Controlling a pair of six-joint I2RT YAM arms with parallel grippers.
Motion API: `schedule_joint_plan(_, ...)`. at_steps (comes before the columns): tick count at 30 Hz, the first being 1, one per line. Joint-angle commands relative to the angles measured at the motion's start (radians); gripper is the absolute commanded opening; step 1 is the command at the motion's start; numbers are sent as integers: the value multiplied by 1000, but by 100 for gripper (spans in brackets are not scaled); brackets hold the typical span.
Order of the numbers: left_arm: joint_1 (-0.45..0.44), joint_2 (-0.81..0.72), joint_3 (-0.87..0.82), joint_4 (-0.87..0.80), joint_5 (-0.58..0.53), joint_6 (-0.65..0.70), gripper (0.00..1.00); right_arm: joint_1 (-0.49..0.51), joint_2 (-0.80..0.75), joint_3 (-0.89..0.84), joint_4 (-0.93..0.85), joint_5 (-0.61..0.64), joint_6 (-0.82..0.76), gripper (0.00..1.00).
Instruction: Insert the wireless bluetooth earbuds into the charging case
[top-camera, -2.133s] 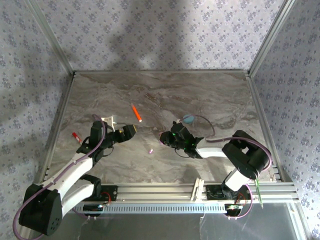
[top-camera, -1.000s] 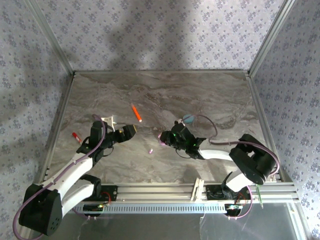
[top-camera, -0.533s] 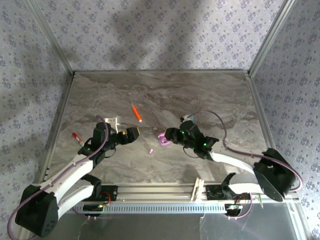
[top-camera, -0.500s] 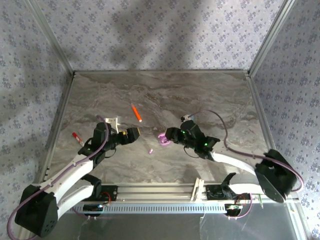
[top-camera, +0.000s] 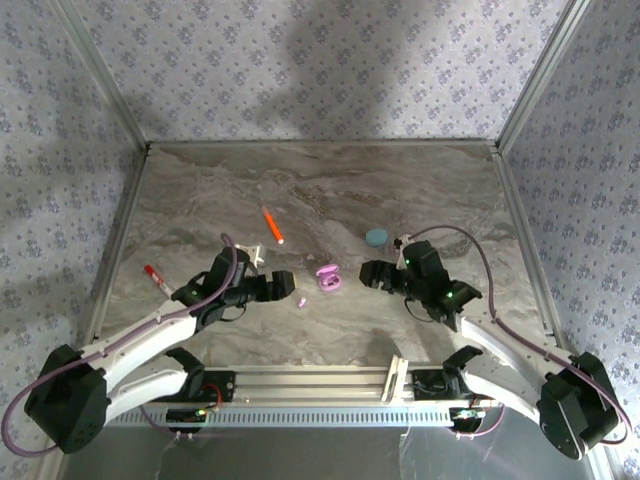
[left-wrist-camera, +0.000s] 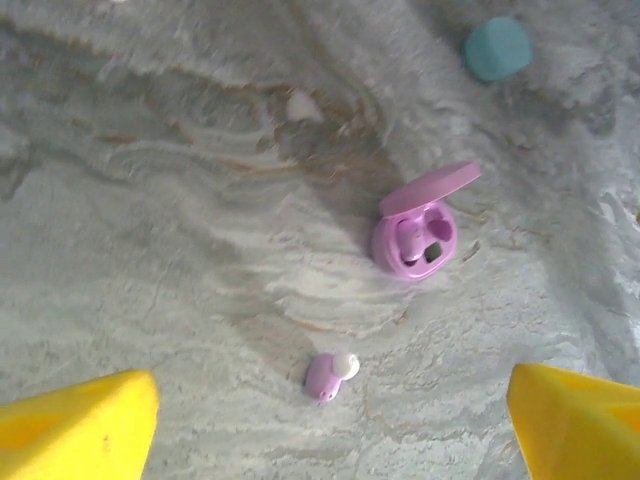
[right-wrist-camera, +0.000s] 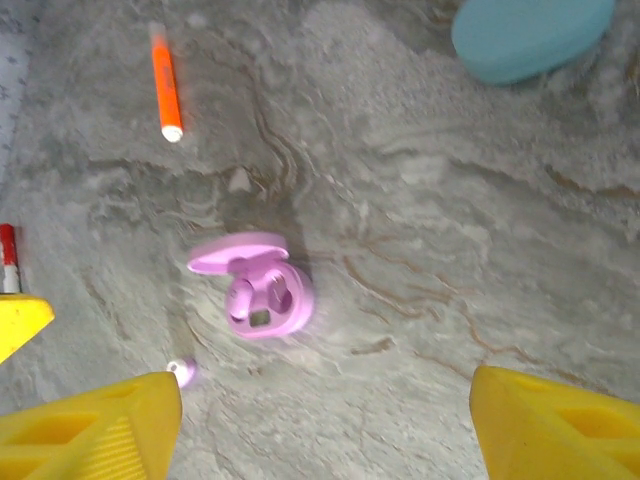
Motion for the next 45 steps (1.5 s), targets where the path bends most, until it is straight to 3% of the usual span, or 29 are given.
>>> schedule_joint_plan(1,-4,65,86,-84,13,13,67,-8,18,-19,-21,-78,-38,77)
schedule_joint_plan(6,-6,202,154,-97,48,38,24,-9,44,-14,-68,-68,-47,75)
schedule_joint_plan(8,-6,254,179,-98,61,45,12,-11,43,-16,-82,-62,-46,75)
schedule_joint_plan(10,-13,300,200,-87,74,48,7,-13,42,-14,-96,-60,-47,74)
schedule_joint_plan(23,-132,494,313,-134,6,61,0,-87,55,1,-168,-84,-132,74)
schedule_joint_plan(45,-234,511,299,-101,-29,-24,0,-109,60,-18,-168,-105,-141,74)
